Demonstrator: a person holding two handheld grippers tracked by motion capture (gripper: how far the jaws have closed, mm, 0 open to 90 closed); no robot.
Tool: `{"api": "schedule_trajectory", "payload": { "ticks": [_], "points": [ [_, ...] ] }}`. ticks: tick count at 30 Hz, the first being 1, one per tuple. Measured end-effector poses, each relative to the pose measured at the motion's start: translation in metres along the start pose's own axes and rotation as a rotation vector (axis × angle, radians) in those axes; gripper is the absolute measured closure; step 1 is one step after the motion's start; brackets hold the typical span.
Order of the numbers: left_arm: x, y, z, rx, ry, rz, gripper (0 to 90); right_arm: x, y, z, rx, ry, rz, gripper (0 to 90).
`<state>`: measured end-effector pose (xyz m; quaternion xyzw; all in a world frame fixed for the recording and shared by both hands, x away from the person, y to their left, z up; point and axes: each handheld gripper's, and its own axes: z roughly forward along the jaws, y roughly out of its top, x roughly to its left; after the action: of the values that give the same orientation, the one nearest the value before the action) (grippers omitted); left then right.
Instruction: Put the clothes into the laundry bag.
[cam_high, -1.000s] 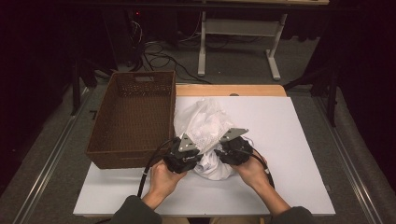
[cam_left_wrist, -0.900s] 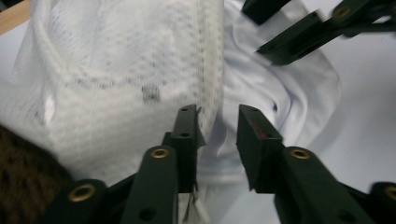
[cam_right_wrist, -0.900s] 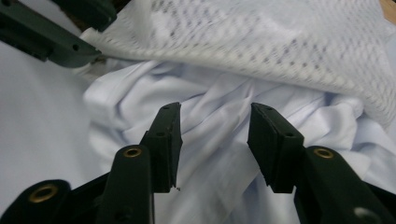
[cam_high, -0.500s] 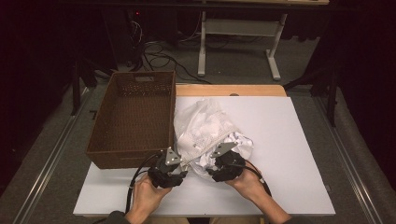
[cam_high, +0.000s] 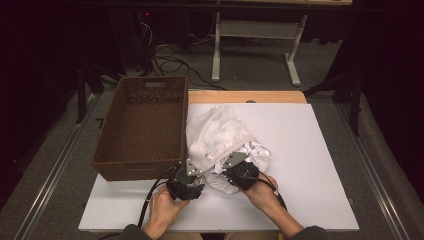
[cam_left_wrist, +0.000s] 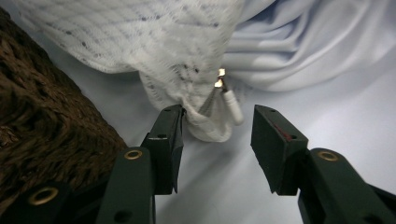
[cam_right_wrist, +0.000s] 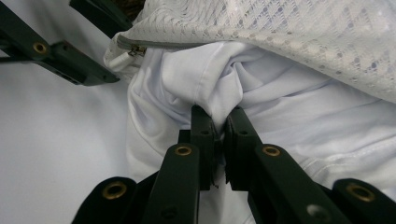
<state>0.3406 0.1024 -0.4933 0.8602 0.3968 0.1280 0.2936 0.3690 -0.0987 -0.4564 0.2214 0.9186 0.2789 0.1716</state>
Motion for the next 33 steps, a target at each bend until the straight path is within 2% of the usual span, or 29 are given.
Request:
{"api": "schedule_trajectory", "payload": {
  "ticks": [3, 5, 8, 10, 15, 17, 20, 23, 26, 29, 31, 33],
  "points": [
    [0.000, 0.001, 0.000, -0.025, -0.004, 0.002, 56.7, -0.002, 0.001, -0.002, -0.009, 0.004, 0.012, 85.1],
    [0.001, 0.001, 0.000, -0.041, -0.019, 0.005, 64.0, -0.002, 0.003, -0.003, -0.005, 0.012, 0.013, 85.1],
    [0.000, 0.000, -0.004, -0.070, -0.025, 0.032, 78.4, -0.002, 0.005, -0.004, -0.010, 0.009, 0.019, 85.0],
    [0.001, 0.001, -0.008, -0.082, -0.034, 0.035, 81.6, -0.002, 0.006, -0.006, -0.023, 0.004, 0.015, 84.9],
    [0.001, 0.004, -0.018, -0.104, -0.063, 0.044, 83.2, -0.004, 0.015, -0.004, -0.006, -0.008, 0.007, 85.0],
    [0.000, 0.004, -0.020, -0.116, -0.073, 0.047, 83.4, -0.007, 0.020, -0.001, 0.006, -0.009, 0.025, 85.2],
    [0.000, 0.005, -0.024, -0.122, -0.081, 0.054, 83.6, -0.012, 0.027, 0.008, 0.035, -0.029, 0.039, 85.4],
    [-0.001, 0.006, -0.028, -0.128, -0.082, 0.066, 83.8, -0.017, 0.033, 0.020, 0.054, -0.075, 0.039, 85.4],
    [-0.002, 0.005, -0.031, -0.134, -0.086, 0.073, 84.0, -0.024, 0.039, 0.029, 0.051, -0.109, 0.071, 85.5],
    [-0.003, 0.004, -0.032, -0.135, -0.092, 0.078, 84.1, -0.034, 0.045, 0.037, 0.038, -0.138, 0.128, 85.4],
    [-0.003, 0.005, -0.030, -0.127, -0.094, 0.074, 84.1, -0.038, 0.047, 0.041, 0.028, -0.133, 0.172, 84.6],
    [-0.001, 0.004, -0.028, -0.119, -0.099, 0.070, 83.9, -0.037, 0.046, 0.042, 0.027, -0.123, 0.178, 81.9]
  ]
}}
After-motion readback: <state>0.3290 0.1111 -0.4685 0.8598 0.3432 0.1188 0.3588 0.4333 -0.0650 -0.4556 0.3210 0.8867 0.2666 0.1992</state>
